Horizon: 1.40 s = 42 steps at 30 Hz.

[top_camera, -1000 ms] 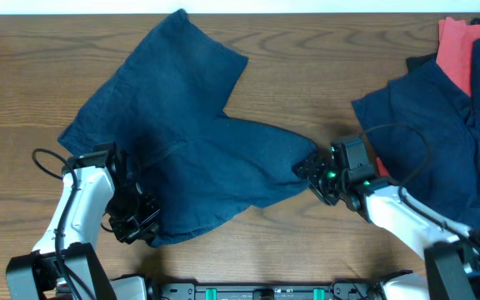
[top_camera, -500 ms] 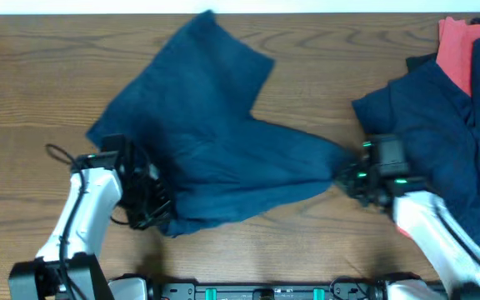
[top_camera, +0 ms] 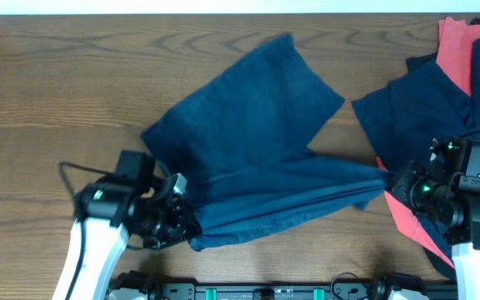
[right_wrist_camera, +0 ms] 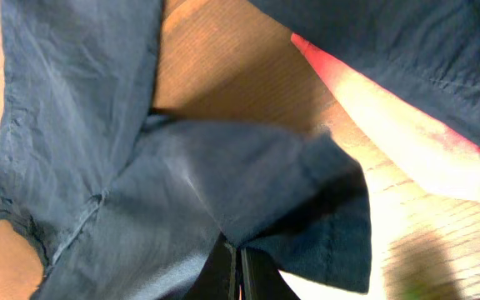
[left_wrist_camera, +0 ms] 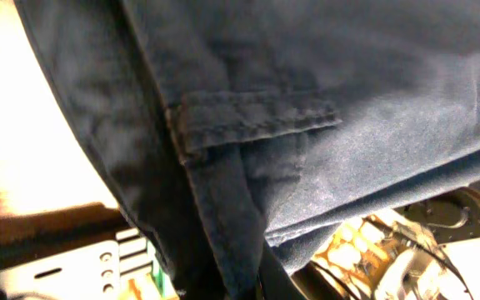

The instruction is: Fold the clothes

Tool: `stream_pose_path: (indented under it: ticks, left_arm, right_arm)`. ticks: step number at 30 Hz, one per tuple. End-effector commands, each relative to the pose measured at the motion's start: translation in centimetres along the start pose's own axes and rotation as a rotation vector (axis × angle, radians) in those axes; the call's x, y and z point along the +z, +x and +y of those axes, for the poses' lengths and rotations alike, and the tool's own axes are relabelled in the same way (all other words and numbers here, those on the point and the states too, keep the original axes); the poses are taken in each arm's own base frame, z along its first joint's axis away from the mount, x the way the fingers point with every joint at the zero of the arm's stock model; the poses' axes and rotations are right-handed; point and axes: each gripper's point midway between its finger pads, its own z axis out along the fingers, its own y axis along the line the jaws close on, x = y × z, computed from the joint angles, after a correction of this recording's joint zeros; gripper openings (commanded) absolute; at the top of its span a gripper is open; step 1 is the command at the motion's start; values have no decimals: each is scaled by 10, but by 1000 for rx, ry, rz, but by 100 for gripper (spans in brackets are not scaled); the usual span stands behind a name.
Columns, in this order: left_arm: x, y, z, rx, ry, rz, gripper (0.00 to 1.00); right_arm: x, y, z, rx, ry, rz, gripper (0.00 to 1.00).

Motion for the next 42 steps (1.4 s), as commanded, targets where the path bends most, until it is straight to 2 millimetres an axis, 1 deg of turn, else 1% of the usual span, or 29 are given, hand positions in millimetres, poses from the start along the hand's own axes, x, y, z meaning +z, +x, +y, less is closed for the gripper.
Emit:
stream_pose_path:
  ticks: [1, 3, 4, 6, 9, 12, 18, 20, 21, 24, 27, 29, 30, 31, 32, 33, 34, 35, 38, 39, 40, 42]
  left_arm:
    - [-18, -16, 2, 42, -22, -178, 6]
    - [-32, -39, -8, 86, 11, -331, 6]
    - [-39, -51, -10, 79, 12, -399, 6]
    - [-55, -77, -9, 37, -11, -540, 6]
    - [-71, -107, 0, -61, -57, -685, 6]
    - [-77, -129, 8, -140, -91, -754, 6]
    - [-70, -164, 25, -275, -136, -801, 6]
    - [-66, -172, 34, -327, -165, -812, 6]
    - [-64, -177, 42, -364, -195, -820, 6]
    - [-62, -187, 66, -446, -298, -856, 6]
    - [-54, -200, 79, -469, -352, -865, 6]
    - [-46, -209, 84, -472, -361, -859, 6]
    - [-43, -216, 88, -476, -377, -868, 8]
    - [-41, -221, 92, -479, -391, -881, 23]
    - [-41, -226, 95, -482, -407, -896, 35]
    - [-41, -231, 99, -485, -417, -912, 43]
    - [-41, -237, 102, -491, -418, -927, 43]
    - [-43, -241, 104, -498, -414, -940, 43]
    - [-56, -249, 110, -526, -386, -986, 43]
    - [-58, -250, 109, -525, -360, -984, 38]
    - [-58, -251, 103, -506, -322, -969, 34]
    - [-53, -250, 82, -406, -233, -904, 29]
  right_arm:
    - [-25, -40, 5, -122, 34, -172, 1]
    - [-32, -57, 29, -194, -45, -233, 1]
    - [-34, -66, 41, -221, -82, -264, 1]
    - [-33, -80, 62, -258, -140, -310, 1]
    - [-22, -97, 99, -326, -233, -351, 1]
    - [0, -107, 136, -397, -301, -370, 1]
    - [56, -121, 204, -496, -425, -421, 1]
    - [74, -123, 219, -513, -451, -437, 1]
    - [86, -123, 227, -523, -465, -442, 1]
    - [122, -118, 241, -545, -488, -433, 1]
    - [159, -110, 245, -556, -487, -406, 1]
    - [186, -104, 243, -555, -471, -384, 1]
    - [200, -101, 239, -540, -455, -370, 2]
    - [211, -99, 236, -531, -447, -358, 15]
    - [223, -96, 233, -517, -443, -344, 34]
    - [231, -92, 231, -517, -446, -328, 49]
    - [236, -90, 228, -518, -445, -315, 68]
    - [238, -88, 227, -520, -449, -302, 98]
    - [235, -92, 217, -510, -432, -276, 99]
    - [233, -94, 213, -502, -425, -267, 99]
    - [230, -95, 208, -493, -414, -254, 99]
    - [227, -94, 189, -466, -364, -200, 99]
